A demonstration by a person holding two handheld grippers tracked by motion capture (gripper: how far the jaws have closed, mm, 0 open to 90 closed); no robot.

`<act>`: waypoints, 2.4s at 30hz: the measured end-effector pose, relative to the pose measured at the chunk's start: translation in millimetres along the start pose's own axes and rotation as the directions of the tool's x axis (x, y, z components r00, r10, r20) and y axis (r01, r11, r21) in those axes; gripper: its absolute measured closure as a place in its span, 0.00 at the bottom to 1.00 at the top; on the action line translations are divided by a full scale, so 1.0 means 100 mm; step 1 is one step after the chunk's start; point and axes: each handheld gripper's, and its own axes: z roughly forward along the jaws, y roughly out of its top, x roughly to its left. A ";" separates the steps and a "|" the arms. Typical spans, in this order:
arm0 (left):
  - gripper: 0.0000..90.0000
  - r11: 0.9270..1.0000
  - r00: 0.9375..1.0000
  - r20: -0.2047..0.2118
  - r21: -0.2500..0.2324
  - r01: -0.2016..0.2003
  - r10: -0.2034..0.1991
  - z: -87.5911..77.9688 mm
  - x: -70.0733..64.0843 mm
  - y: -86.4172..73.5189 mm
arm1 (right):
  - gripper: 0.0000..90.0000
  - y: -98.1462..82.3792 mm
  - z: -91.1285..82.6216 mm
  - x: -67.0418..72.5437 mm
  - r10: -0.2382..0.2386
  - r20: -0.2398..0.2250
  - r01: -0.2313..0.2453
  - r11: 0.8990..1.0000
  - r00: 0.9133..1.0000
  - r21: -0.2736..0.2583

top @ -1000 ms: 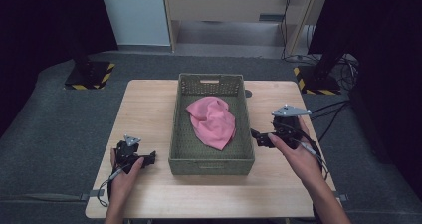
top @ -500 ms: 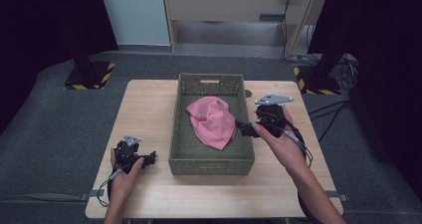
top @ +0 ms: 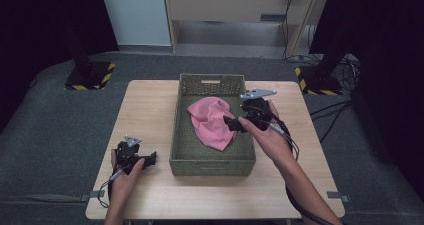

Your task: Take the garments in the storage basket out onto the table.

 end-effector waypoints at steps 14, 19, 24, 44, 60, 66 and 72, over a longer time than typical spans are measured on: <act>0.00 1.000 1.000 0.000 0.000 0.000 0.000 0.00 0.00 0.00 | 0.03 0.07 0.43 0.12 0.018 -0.020 -0.017 1.000 1.000 0.025; 0.00 1.000 1.000 0.000 0.000 0.000 0.000 0.00 0.00 0.00 | 0.03 0.05 0.56 0.14 0.023 -0.021 -0.023 0.999 1.000 0.038; 0.00 1.000 1.000 0.000 0.000 0.000 0.000 0.00 0.00 0.00 | 0.03 0.03 0.70 0.16 0.022 -0.022 -0.021 0.998 1.000 0.057; 0.00 1.000 1.000 0.000 0.000 0.000 0.000 0.00 0.00 0.00 | 0.03 0.02 1.18 0.20 0.010 0.003 -0.010 0.993 1.000 0.119; 0.00 1.000 1.000 0.000 0.000 0.000 0.000 0.00 0.00 0.00 | 0.03 -0.01 1.49 0.06 0.044 0.034 -0.049 0.984 0.998 0.172; 0.00 1.000 1.000 0.000 0.000 0.000 0.000 0.00 0.00 0.00 | 0.03 -0.03 1.60 0.03 0.063 0.036 -0.068 0.980 0.997 0.188; 0.00 1.000 1.000 0.000 0.000 0.000 0.000 0.00 0.00 0.00 | 0.04 -0.05 1.71 0.00 0.075 0.037 -0.081 0.975 0.997 0.208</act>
